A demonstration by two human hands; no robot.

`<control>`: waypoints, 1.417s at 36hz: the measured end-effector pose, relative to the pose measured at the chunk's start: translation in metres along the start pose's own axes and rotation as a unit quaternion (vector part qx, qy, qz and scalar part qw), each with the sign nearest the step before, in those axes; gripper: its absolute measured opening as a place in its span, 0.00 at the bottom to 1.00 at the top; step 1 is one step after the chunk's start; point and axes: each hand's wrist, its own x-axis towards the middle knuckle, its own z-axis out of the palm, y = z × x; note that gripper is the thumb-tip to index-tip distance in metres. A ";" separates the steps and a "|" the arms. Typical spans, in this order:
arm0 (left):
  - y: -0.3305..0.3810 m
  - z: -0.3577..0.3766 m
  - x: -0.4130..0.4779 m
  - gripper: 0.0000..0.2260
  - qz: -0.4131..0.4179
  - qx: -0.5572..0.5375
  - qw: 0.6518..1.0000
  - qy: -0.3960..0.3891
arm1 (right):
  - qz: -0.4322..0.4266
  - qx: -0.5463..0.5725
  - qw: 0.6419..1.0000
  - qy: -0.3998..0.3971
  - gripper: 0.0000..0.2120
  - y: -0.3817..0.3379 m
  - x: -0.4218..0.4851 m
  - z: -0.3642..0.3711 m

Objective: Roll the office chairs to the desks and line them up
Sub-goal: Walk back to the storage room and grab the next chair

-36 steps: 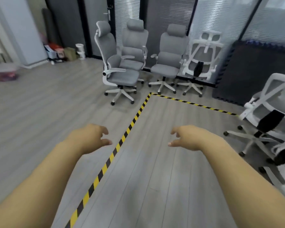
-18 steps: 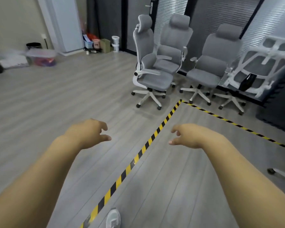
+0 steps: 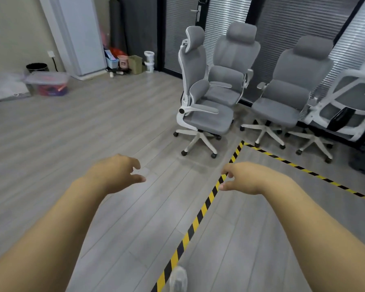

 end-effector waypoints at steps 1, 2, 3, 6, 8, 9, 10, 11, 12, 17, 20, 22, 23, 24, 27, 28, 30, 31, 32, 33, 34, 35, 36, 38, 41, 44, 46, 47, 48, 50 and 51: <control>-0.003 -0.003 0.014 0.21 0.000 0.002 1.000 0.000 | 0.000 -0.004 1.000 0.001 0.29 0.000 0.014 -0.007; -0.006 -0.006 0.028 0.21 0.000 0.005 1.000 0.000 | -0.001 -0.007 1.000 0.002 0.29 0.000 0.029 -0.015; -0.009 -0.010 0.042 0.22 -0.001 0.010 1.000 -0.001 | -0.003 -0.007 1.000 0.002 0.29 -0.001 0.045 -0.023; -0.016 -0.024 0.088 0.22 -0.004 0.016 1.000 0.002 | -0.012 -0.012 1.000 0.007 0.30 -0.003 0.093 -0.051; -0.021 -0.036 0.120 0.22 -0.009 0.016 1.000 0.003 | -0.022 -0.017 1.000 0.012 0.29 -0.004 0.126 -0.070; -0.024 -0.043 0.137 0.22 -0.012 0.018 1.000 0.004 | -0.027 -0.017 0.999 0.011 0.29 -0.005 0.142 -0.078; -0.027 -0.050 0.155 0.22 -0.017 0.022 1.000 0.005 | -0.033 -0.016 0.999 0.010 0.29 -0.006 0.159 -0.087; -0.029 -0.057 0.174 0.22 -0.022 0.025 0.999 0.006 | -0.039 -0.018 0.999 0.007 0.29 -0.008 0.178 -0.097; -0.031 -0.065 0.192 0.22 -0.027 0.028 0.999 0.007 | -0.045 -0.021 0.999 0.001 0.29 -0.009 0.195 -0.107; -0.039 -0.099 0.274 0.22 -0.034 0.015 0.999 0.015 | -0.059 -0.034 0.998 -0.007 0.27 -0.013 0.277 -0.153; -0.048 -0.111 0.316 0.21 -0.035 0.012 0.999 0.014 | -0.055 -0.031 0.998 -0.003 0.29 -0.014 0.323 -0.176; -0.057 -0.115 0.343 0.21 -0.040 0.020 0.999 0.005 | -0.056 -0.029 0.998 -0.007 0.30 -0.016 0.352 -0.190; -0.061 -0.116 0.357 0.21 -0.042 0.024 0.999 -0.001 | -0.058 -0.031 0.998 -0.009 0.30 -0.018 0.367 -0.197; -0.067 -0.118 0.371 0.21 -0.044 0.025 0.999 -0.007 | -0.061 -0.037 0.997 -0.011 0.30 -0.020 0.382 -0.204; -0.084 -0.126 0.415 0.21 -0.048 0.025 0.998 -0.019 | -0.061 -0.052 0.997 -0.012 0.28 -0.027 0.424 -0.224; -0.090 -0.129 0.431 0.21 -0.046 0.028 0.998 -0.021 | -0.062 -0.056 0.996 -0.012 0.27 -0.030 0.439 -0.230; -0.101 -0.138 0.464 0.21 -0.040 0.035 0.998 -0.021 | -0.062 -0.058 0.996 -0.011 0.25 -0.037 0.468 -0.243; -0.106 -0.143 0.481 0.22 -0.037 0.038 0.998 -0.019 | -0.060 -0.053 0.997 -0.013 0.24 -0.041 0.482 -0.249; -0.112 -0.149 0.500 0.22 -0.030 0.043 0.998 -0.016 | -0.057 -0.047 0.997 -0.015 0.25 -0.046 0.498 -0.255; -0.119 -0.154 0.518 0.22 -0.022 0.051 0.998 -0.012 | -0.054 -0.040 0.998 -0.017 0.26 -0.050 0.512 -0.262; -0.126 -0.160 0.536 0.22 -0.015 0.059 0.998 -0.010 | -0.050 -0.037 0.998 -0.018 0.27 -0.055 0.527 -0.269; -0.132 -0.167 0.555 0.22 -0.009 0.062 0.998 -0.009 | -0.045 -0.035 0.998 -0.017 0.27 -0.059 0.542 -0.275; -0.139 -0.175 0.575 0.22 -0.005 0.062 0.998 -0.009 | -0.042 -0.033 0.998 -0.014 0.26 -0.062 0.557 -0.283; -0.149 -0.191 0.611 0.22 0.004 0.066 0.998 -0.012 | -0.032 -0.021 0.999 -0.011 0.24 -0.069 0.585 -0.298; -0.163 -0.215 0.662 0.22 0.017 0.075 0.997 -0.013 | -0.013 0.009 1.000 0.002 0.23 -0.078 0.623 -0.318; -0.172 -0.233 0.709 0.22 0.035 0.087 0.996 -0.015 | 0.000 0.027 0.999 0.017 0.24 -0.083 0.660 -0.334; -0.175 -0.242 0.738 0.22 0.046 0.090 0.995 -0.019 | 0.010 0.035 0.999 0.012 0.25 -0.083 0.682 -0.342; -0.176 -0.245 0.753 0.22 0.051 0.090 0.994 -0.023 | 0.016 0.036 0.999 0.007 0.26 -0.083 0.693 -0.346; -0.176 -0.248 0.768 0.22 0.057 0.092 0.994 -0.026 | 0.023 0.037 0.999 0.003 0.27 -0.081 0.705 -0.350; -0.177 -0.253 0.797 0.22 0.067 0.093 0.993 -0.033 | 0.033 0.037 0.999 -0.002 0.26 -0.079 0.728 -0.360; -0.178 -0.255 0.812 0.22 0.071 0.091 0.993 -0.037 | 0.038 0.036 0.999 -0.003 0.26 -0.077 0.740 -0.365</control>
